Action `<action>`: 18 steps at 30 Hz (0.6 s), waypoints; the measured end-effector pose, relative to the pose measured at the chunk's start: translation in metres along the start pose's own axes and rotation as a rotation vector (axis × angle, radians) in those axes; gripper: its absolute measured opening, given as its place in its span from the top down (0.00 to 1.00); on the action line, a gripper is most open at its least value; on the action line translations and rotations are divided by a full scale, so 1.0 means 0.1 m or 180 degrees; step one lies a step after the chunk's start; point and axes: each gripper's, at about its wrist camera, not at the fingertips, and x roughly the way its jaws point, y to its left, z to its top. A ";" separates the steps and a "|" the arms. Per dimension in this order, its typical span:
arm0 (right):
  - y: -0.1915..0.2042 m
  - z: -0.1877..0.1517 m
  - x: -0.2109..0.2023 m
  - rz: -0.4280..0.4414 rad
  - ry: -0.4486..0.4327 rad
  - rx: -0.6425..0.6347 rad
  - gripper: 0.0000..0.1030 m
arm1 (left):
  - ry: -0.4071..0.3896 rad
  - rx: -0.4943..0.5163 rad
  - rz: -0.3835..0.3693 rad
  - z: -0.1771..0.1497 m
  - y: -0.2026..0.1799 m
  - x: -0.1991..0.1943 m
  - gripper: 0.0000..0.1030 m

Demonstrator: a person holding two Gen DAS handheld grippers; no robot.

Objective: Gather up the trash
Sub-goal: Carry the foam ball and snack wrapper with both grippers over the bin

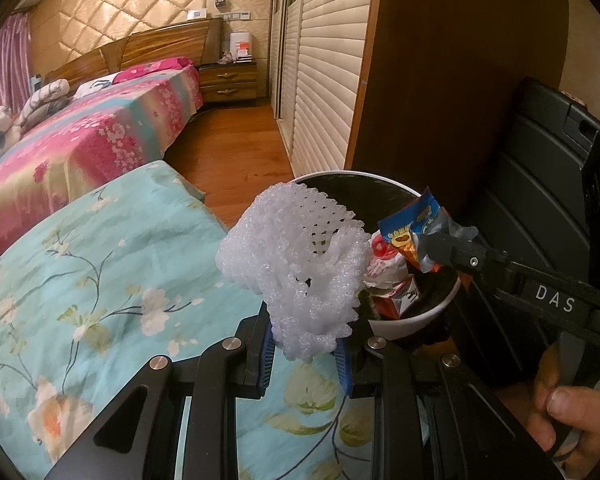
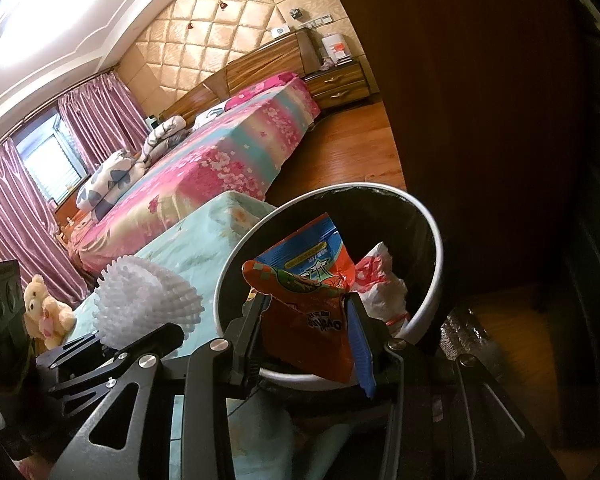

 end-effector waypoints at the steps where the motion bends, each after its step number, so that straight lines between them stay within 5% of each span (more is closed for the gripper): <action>1: 0.00 0.00 0.01 -0.0007 0.0002 0.0000 0.63 | 0.0002 0.0004 -0.0001 0.01 -0.01 0.01 0.77; 18: -0.07 0.10 0.01 -0.0064 0.0046 0.0043 0.63 | 0.0019 0.0110 0.0008 0.14 -0.15 0.15 0.77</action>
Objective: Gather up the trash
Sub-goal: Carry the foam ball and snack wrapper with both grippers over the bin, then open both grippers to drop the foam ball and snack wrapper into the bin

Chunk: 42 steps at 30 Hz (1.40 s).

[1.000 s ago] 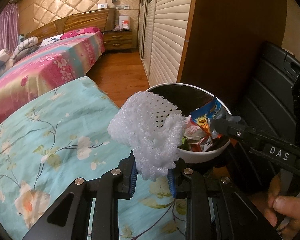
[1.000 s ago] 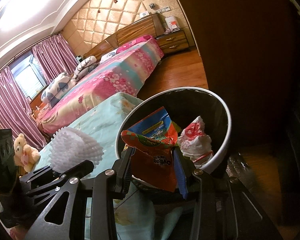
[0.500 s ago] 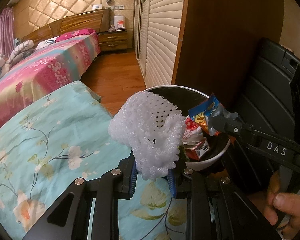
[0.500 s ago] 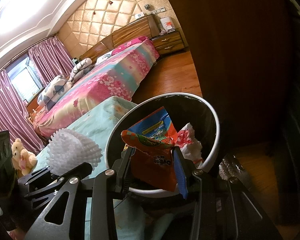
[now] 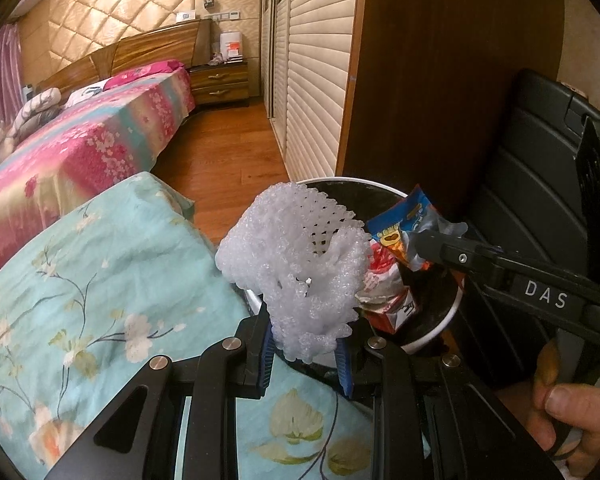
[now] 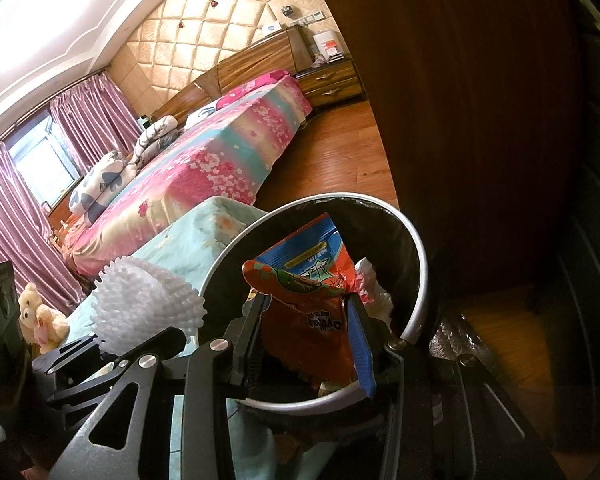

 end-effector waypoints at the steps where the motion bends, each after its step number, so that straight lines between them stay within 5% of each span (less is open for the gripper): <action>1: 0.00 0.00 0.00 -0.0002 -0.0001 -0.0004 0.63 | -0.0002 0.0004 -0.0002 0.00 0.00 0.00 0.77; 29: -0.05 0.11 0.18 -0.0023 0.0189 0.0061 0.60 | 0.0172 0.0014 0.0023 0.13 -0.06 0.22 0.75; 34: -0.06 0.13 0.22 -0.0020 0.0229 0.0103 0.59 | 0.0216 0.0000 0.0021 0.15 -0.05 0.25 0.69; 38: -0.10 0.16 0.25 0.0008 0.0272 0.0179 0.50 | 0.0209 -0.0036 0.0034 0.15 -0.03 0.20 0.48; 42: -0.12 0.18 0.22 0.0030 0.0242 0.0227 0.45 | 0.0204 -0.0036 0.0032 0.14 -0.03 0.17 0.45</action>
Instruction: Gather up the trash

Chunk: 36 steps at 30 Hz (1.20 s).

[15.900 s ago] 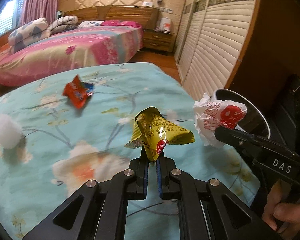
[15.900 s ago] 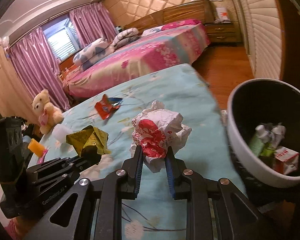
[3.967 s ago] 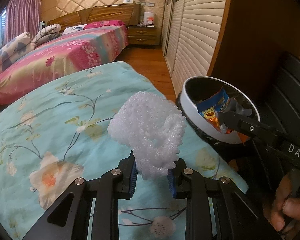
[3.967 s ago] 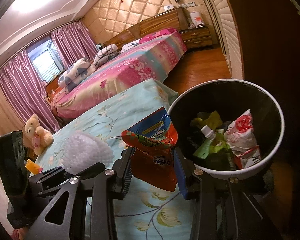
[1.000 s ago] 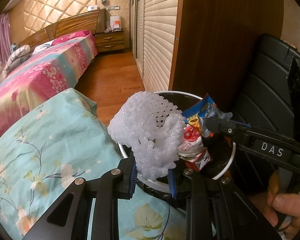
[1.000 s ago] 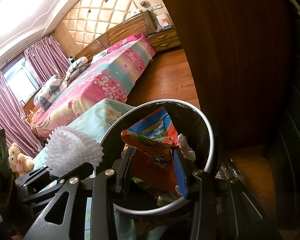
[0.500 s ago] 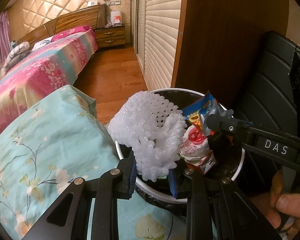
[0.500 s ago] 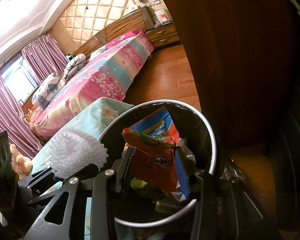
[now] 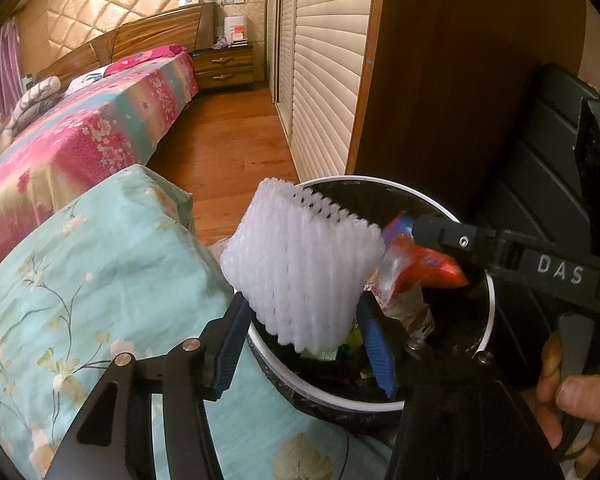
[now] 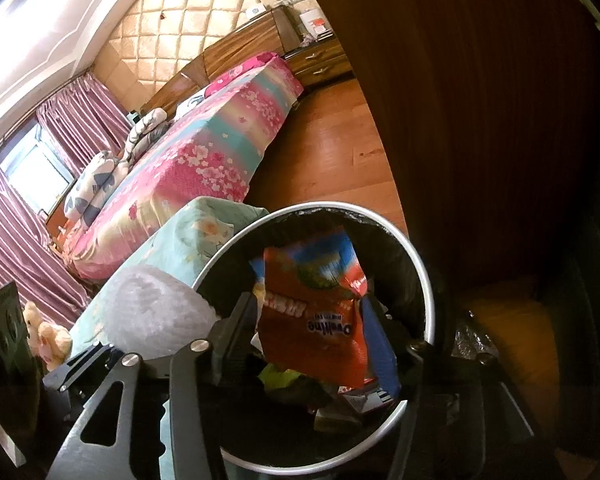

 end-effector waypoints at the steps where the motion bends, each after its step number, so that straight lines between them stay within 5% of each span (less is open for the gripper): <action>1: 0.00 0.00 -0.01 0.0005 -0.0008 0.0004 0.43 | 0.0001 0.0000 0.0007 -0.01 0.00 -0.01 0.44; 13: 0.06 -0.08 -0.18 0.0076 -0.0125 0.0039 0.39 | -0.0126 -0.0102 0.0005 -0.19 0.10 -0.26 0.40; 24: 0.40 -0.59 -0.43 0.0118 -0.0340 -0.0119 0.20 | -0.0389 -0.0527 0.0033 -0.86 0.36 -0.81 0.35; 36: 0.77 -1.01 -0.70 0.0010 -0.0704 -0.0526 0.13 | -0.0844 -0.0754 0.0279 -1.41 0.55 -1.51 0.32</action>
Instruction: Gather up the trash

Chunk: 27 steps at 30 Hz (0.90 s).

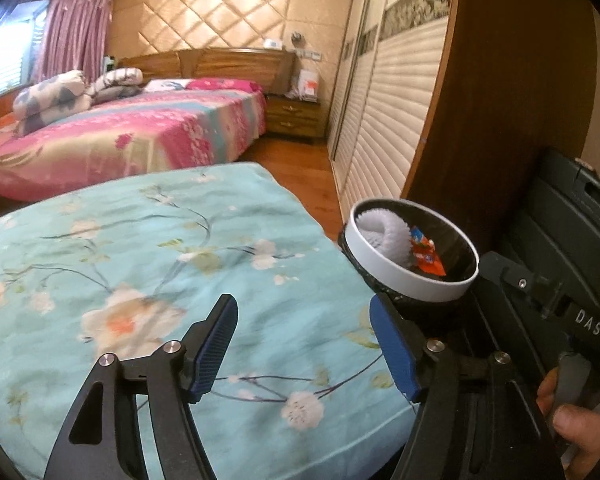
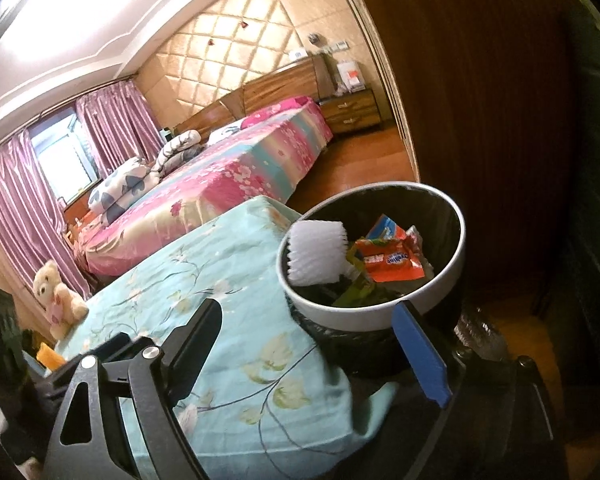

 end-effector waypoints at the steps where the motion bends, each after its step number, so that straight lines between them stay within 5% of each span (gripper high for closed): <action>1: 0.04 0.01 -0.05 -0.0014 -0.0053 -0.0063 0.12 | -0.0059 -0.0013 0.0010 -0.01 0.00 -0.08 0.32; 9: 0.36 0.12 -0.42 -0.0111 -0.0629 -0.0473 0.00 | -0.0698 -0.0038 0.0360 -0.13 0.07 -0.68 0.01; 16: 0.43 -0.05 -0.38 -0.0280 -0.0818 -0.0602 0.00 | -0.0929 -0.0024 0.0703 -0.44 0.08 -0.79 0.01; 27: 0.48 -0.22 -0.31 -0.0290 -0.0797 -0.0601 0.00 | -0.0871 -0.0035 0.0892 -0.49 -0.02 -0.65 0.01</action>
